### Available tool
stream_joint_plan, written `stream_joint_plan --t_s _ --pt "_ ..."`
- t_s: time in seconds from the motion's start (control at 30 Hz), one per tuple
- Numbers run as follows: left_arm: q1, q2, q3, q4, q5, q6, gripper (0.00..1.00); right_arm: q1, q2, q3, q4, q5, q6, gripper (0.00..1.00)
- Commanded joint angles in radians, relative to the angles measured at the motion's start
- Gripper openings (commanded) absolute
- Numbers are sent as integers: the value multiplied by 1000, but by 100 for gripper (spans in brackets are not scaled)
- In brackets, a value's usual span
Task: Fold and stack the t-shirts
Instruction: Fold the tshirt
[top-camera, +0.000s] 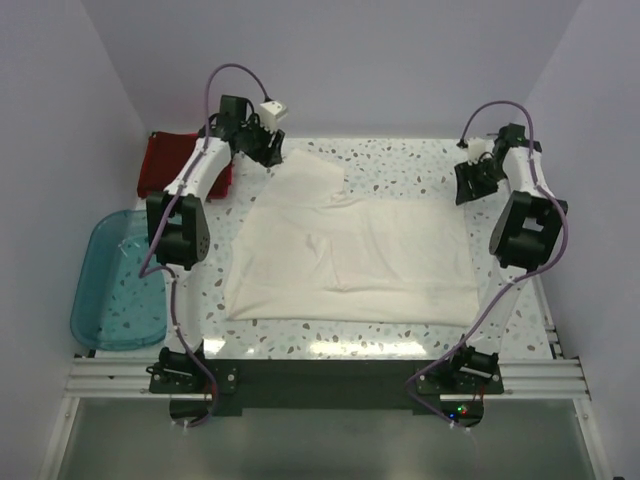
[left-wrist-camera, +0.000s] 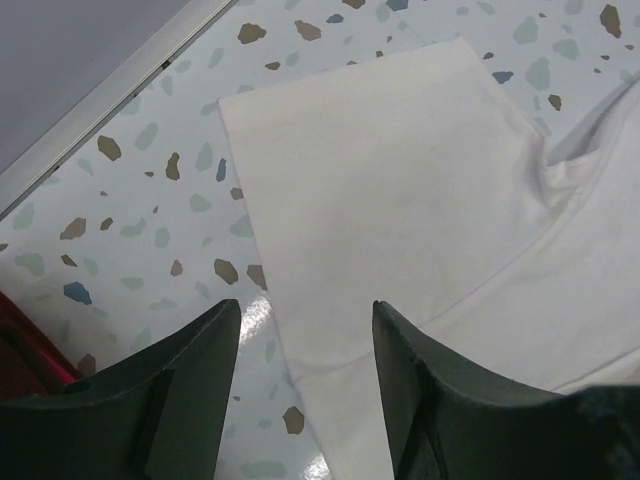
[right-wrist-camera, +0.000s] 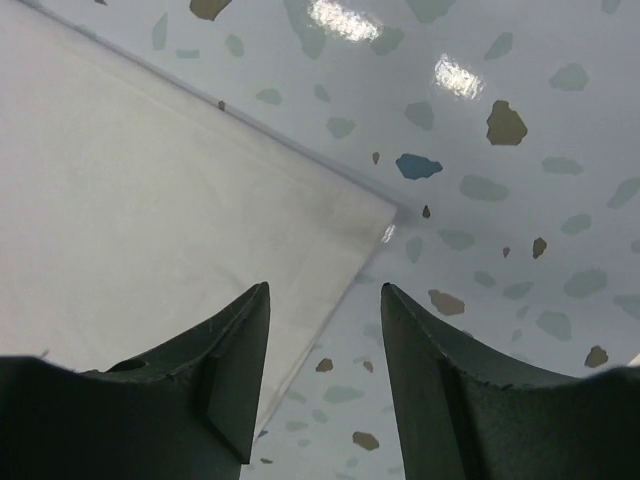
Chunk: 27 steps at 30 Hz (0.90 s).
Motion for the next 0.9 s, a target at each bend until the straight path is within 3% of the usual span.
stream_joint_plan --t_s 0.0,0.4,0.53,0.67,0.87 --pt "33 59 108 20 61 -75 61 6 40 63 88 -16 14 53" --pt "33 133 79 86 44 -106 64 42 151 97 93 -23 -124 55" --pt "30 164 76 115 33 -132 70 53 145 28 90 3 -221 53" --pt "31 199 79 159 18 -157 70 53 160 24 73 23 -250 35" --pt "25 282 133 173 -34 -172 68 55 163 37 54 26 -259 15"
